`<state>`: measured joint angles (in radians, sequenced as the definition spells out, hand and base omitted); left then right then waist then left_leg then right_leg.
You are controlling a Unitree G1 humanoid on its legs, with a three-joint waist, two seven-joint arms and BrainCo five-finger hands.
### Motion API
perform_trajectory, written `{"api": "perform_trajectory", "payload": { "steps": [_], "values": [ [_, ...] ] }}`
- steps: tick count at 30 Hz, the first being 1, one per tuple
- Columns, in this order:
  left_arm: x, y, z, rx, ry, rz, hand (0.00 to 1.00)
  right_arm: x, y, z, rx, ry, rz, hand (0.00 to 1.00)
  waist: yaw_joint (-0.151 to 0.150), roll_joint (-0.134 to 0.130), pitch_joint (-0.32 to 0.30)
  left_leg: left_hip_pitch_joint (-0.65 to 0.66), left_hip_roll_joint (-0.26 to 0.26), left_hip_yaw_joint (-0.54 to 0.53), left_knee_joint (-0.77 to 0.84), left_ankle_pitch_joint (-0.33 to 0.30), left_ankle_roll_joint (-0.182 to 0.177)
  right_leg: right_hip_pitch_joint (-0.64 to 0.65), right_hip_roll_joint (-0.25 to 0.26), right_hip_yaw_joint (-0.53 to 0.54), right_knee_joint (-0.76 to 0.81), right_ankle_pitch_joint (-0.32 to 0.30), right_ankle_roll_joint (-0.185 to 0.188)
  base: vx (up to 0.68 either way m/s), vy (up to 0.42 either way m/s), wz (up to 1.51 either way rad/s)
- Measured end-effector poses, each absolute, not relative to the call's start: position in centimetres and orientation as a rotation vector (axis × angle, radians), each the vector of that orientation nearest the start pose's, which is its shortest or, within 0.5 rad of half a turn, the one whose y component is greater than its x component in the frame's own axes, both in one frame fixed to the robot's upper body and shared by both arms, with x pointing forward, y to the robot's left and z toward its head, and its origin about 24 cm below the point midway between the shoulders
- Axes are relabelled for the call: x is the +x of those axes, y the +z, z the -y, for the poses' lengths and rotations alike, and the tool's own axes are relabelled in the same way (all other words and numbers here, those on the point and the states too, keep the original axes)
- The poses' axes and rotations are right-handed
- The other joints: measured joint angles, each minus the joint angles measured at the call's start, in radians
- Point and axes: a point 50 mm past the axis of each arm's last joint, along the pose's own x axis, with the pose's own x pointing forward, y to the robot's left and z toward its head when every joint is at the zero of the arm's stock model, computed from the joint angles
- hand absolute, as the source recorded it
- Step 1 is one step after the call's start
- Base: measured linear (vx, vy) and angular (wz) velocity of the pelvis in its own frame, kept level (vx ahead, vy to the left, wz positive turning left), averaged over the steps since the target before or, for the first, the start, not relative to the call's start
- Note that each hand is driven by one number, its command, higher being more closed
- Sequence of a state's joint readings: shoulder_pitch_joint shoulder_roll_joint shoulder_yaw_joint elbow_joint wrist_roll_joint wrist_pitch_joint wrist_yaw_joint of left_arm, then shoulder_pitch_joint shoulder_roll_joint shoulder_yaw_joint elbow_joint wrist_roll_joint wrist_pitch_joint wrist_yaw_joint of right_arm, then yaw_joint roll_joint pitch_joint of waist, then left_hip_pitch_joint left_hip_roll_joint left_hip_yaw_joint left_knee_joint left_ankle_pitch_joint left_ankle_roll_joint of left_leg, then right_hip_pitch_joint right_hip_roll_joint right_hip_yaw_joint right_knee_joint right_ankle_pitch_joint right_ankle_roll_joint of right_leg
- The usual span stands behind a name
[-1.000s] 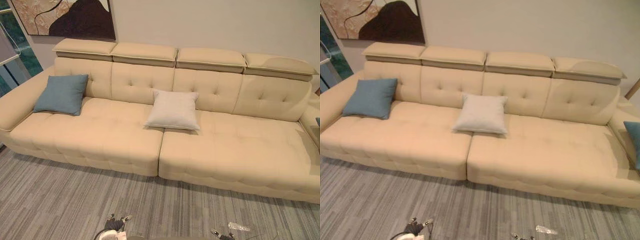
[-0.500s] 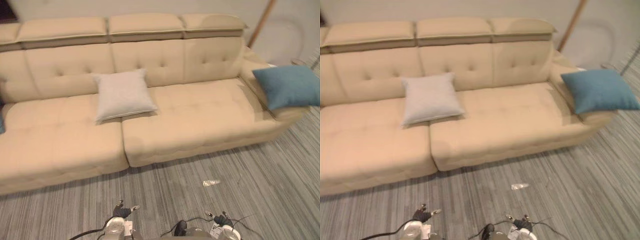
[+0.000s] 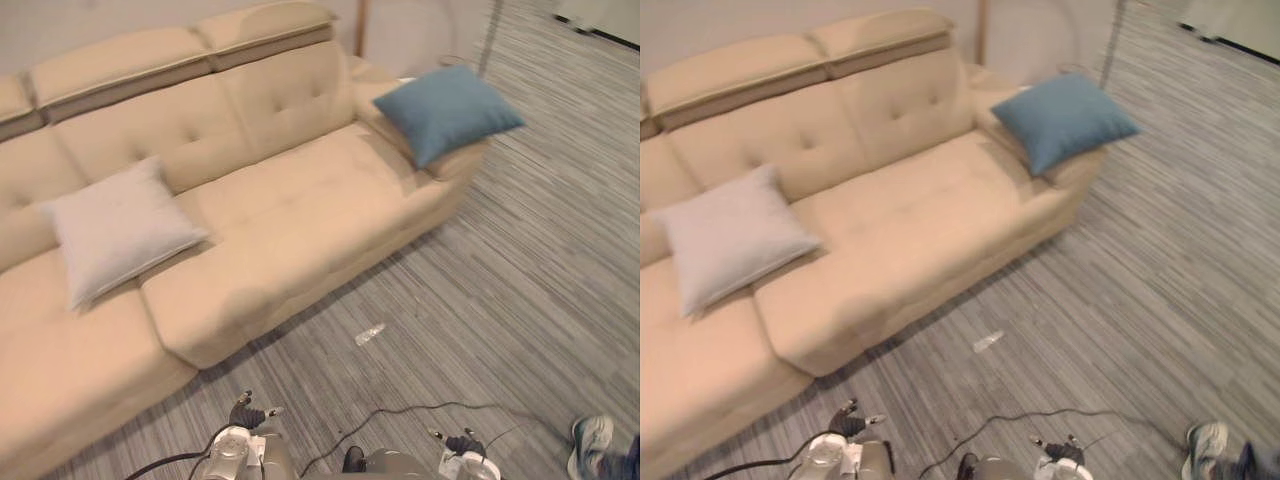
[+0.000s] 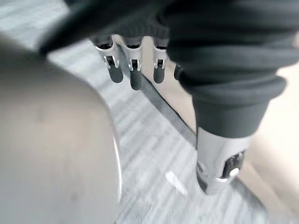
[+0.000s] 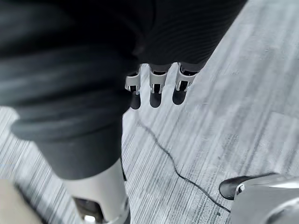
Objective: Pick up cushions and gather them together orderly.
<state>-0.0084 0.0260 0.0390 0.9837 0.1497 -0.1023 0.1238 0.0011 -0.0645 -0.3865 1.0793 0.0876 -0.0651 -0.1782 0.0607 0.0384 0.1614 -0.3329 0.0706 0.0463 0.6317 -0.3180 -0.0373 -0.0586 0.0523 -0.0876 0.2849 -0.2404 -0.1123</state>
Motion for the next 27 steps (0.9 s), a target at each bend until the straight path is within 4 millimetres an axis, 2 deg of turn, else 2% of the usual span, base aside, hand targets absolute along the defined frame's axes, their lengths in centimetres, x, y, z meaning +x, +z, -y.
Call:
{"api": "perform_trajectory", "payload": {
  "steps": [1,2,3,4,5,6,7,8,9,11,12,13,14,15,16,18,20,21,22,23,24,25,26,27],
  "values": [
    [15.2,-14.1,-16.8,0.179,0.090,-0.862,0.00,11.3,-15.2,22.5,0.134,-0.592,-0.993,0.00,0.006,0.005,-0.001,-0.013,-0.041,-0.032,-0.103,0.031,-0.009,0.009,0.010,0.037,-0.014,0.000,0.000,0.17,0.104,-1.11],
    [15.0,-14.1,-16.8,0.176,0.092,-0.863,0.00,11.4,-15.2,22.4,0.137,-0.589,-0.992,0.00,0.011,0.005,-0.001,-0.015,-0.055,-0.048,-0.135,0.072,-0.010,0.009,0.014,0.060,-0.022,-0.001,0.001,0.19,0.130,-1.28],
    [15.0,-14.1,-17.0,0.164,0.099,-0.865,0.00,11.5,-15.2,21.9,0.145,-0.579,-0.994,0.00,0.032,0.007,-0.016,-0.003,-0.070,-0.070,-0.167,0.137,-0.023,0.014,0.027,0.124,-0.042,-0.003,0.004,0.18,0.120,-1.07],
    [14.9,-14.1,-16.9,0.157,0.101,-0.868,0.00,11.5,-15.2,21.8,0.145,-0.577,-0.994,0.00,0.039,0.010,-0.024,0.003,-0.071,-0.068,-0.169,0.144,-0.017,0.022,0.030,0.140,-0.051,-0.003,0.007,0.40,0.194,-1.20],
    [14.5,-14.3,-16.9,0.140,0.106,-0.881,0.00,11.5,-15.2,21.6,0.149,-0.572,-0.991,0.00,0.046,0.002,-0.036,0.009,-0.072,-0.039,-0.165,0.113,0.008,0.027,0.023,0.175,-0.054,-0.011,0.030,0.49,0.193,-0.89],
    [14.7,-14.1,-17.1,0.140,0.112,-0.870,0.00,11.5,-15.1,21.5,0.151,-0.574,-0.979,0.00,0.055,-0.018,-0.040,0.030,-0.073,0.013,-0.165,0.095,0.019,0.005,-0.002,0.186,0.025,-0.041,0.081,0.51,0.183,-0.82],
    [14.6,-14.1,-17.1,0.139,0.114,-0.869,0.00,11.4,-15.1,21.5,0.152,-0.574,-0.976,0.00,0.059,-0.023,-0.042,0.042,-0.075,0.031,-0.165,0.089,0.030,-0.002,-0.009,0.189,0.061,-0.058,0.098,0.34,0.116,-0.79],
    [14.3,-14.2,-17.3,0.142,0.117,-0.874,0.00,11.1,-15.1,21.5,0.150,-0.576,-0.974,0.00,0.062,-0.037,-0.049,0.087,-0.091,0.069,-0.171,0.067,0.065,-0.031,-0.034,0.183,0.182,-0.098,0.164,0.39,0.128,-0.74],
    [14.2,-14.2,-17.3,0.139,0.116,-0.877,0.00,11.3,-15.0,21.4,0.136,-0.562,-0.971,0.00,0.060,-0.037,-0.050,0.142,-0.100,0.102,-0.174,0.038,0.098,-0.084,-0.053,0.170,0.367,-0.107,0.241,0.36,0.120,-0.73],
    [14.2,-14.1,-17.2,0.134,0.114,-0.872,0.00,11.2,-15.1,21.2,0.123,-0.543,-0.975,0.00,0.059,-0.035,-0.049,0.184,-0.103,0.112,-0.169,0.010,0.111,-0.155,-0.072,0.144,0.562,-0.063,0.352,0.34,0.067,-0.27],
    [14.4,-14.1,-17.1,0.131,0.109,-0.867,0.00,11.3,-15.2,20.8,0.136,-0.532,-0.979,0.00,0.050,-0.036,-0.047,0.242,-0.102,0.109,-0.168,-0.009,0.124,-0.222,-0.112,0.086,0.747,-0.036,0.349,0.35,0.013,-0.03],
    [14.5,-14.0,-17.0,0.129,0.108,-0.865,0.00,11.3,-15.1,21.0,0.132,-0.531,-0.978,0.00,0.049,-0.036,-0.047,0.268,-0.101,0.105,-0.176,-0.011,0.122,-0.236,-0.135,0.054,0.784,-0.040,0.316,0.42,-0.024,-0.03],
    [14.2,-14.1,-16.9,0.119,0.113,-0.876,0.00,11.0,-15.2,21.2,0.126,-0.534,-0.985,0.00,0.045,-0.029,-0.043,0.320,-0.083,0.103,-0.198,-0.012,0.120,-0.255,-0.179,-0.020,0.800,-0.055,0.247,0.35,-0.074,-0.08],
    [14.2,-14.2,-17.0,0.115,0.118,-0.883,0.00,11.4,-15.1,21.3,0.122,-0.530,-0.976,0.00,0.043,-0.021,-0.038,0.362,-0.061,0.104,-0.223,-0.012,0.120,-0.266,-0.202,-0.073,0.745,-0.069,0.212,0.34,-0.099,-0.09],
    [14.0,-14.2,-17.1,0.117,0.121,-0.886,0.00,11.4,-15.1,21.3,0.121,-0.529,-0.977,0.00,0.043,-0.017,-0.036,0.388,-0.048,0.104,-0.242,-0.011,0.119,-0.270,-0.209,-0.094,0.690,-0.072,0.204,0.42,-0.194,-0.11],
    [13.9,-14.2,-17.4,0.126,0.129,-0.890,0.00,11.9,-15.0,21.1,0.104,-0.505,-0.971,0.00,0.038,-0.022,-0.038,0.437,-0.012,0.092,-0.285,-0.012,0.118,-0.312,-0.208,-0.095,0.464,-0.059,0.181,0.42,-0.281,0.01],
    [13.9,-14.3,-17.3,0.136,0.115,-0.891,0.00,12.0,-14.9,21.3,0.083,-0.492,-0.973,0.00,0.020,-0.027,-0.041,0.443,0.000,0.063,-0.291,-0.012,0.089,-0.334,-0.195,-0.050,0.264,0.030,0.193,0.29,-0.253,0.28],
    [13.6,-14.4,-17.8,0.164,0.105,-0.900,0.00,11.3,-15.2,21.4,0.071,-0.487,-0.998,0.00,0.004,-0.061,-0.051,0.452,-0.021,0.009,-0.296,-0.024,0.053,-0.323,-0.200,0.007,0.099,0.192,0.182,0.38,-0.344,0.24],
    [13.3,-14.8,-17.0,0.149,0.093,-0.930,0.00,11.7,-14.9,22.6,0.044,-0.499,-0.992,0.00,-0.003,-0.013,-0.039,0.477,0.021,-0.065,-0.285,-0.047,0.017,-0.327,-0.160,-0.003,0.162,0.202,0.142,0.37,-0.340,0.20],
    [13.1,-14.9,-16.8,0.144,0.087,-0.940,0.00,11.8,-14.8,23.1,0.031,-0.505,-0.990,0.00,-0.004,0.005,-0.046,0.472,0.034,-0.094,-0.272,-0.046,0.016,-0.327,-0.149,-0.013,0.166,0.194,0.127,0.34,-0.324,0.05],
    [12.5,-15.2,-16.2,0.128,0.083,-0.958,0.00,11.5,-14.7,23.8,0.017,-0.517,-0.992,0.00,-0.005,0.030,-0.063,0.445,0.060,-0.149,-0.208,-0.028,-0.013,-0.311,-0.119,-0.032,0.158,0.151,0.119,0.43,-0.374,0.25],
    [12.9,-15.1,-15.9,0.112,0.085,-0.949,0.00,11.5,-14.7,24.1,0.020,-0.533,-0.989,0.00,-0.010,0.051,-0.063,0.368,0.076,-0.201,-0.053,0.019,-0.036,-0.272,-0.101,-0.076,0.134,0.112,0.116,0.43,-0.373,0.36],
    [13.2,-15.0,-15.8,0.106,0.091,-0.942,0.00,11.3,-14.8,24.1,0.026,-0.538,-0.995,0.00,-0.016,0.055,-0.059,0.312,0.075,-0.225,0.056,0.077,-0.032,-0.244,-0.091,-0.094,0.113,0.106,0.108,0.41,-0.374,0.47],
    [13.4,-14.9,-15.9,0.108,0.091,-0.935,0.00,10.9,-14.9,23.9,0.030,-0.539,-1.005,0.00,-0.014,0.055,-0.056,0.256,0.079,-0.234,0.172,0.175,-0.018,-0.199,-0.074,-0.107,0.085,0.098,0.094,0.23,-0.219,0.33]
  ]
}}
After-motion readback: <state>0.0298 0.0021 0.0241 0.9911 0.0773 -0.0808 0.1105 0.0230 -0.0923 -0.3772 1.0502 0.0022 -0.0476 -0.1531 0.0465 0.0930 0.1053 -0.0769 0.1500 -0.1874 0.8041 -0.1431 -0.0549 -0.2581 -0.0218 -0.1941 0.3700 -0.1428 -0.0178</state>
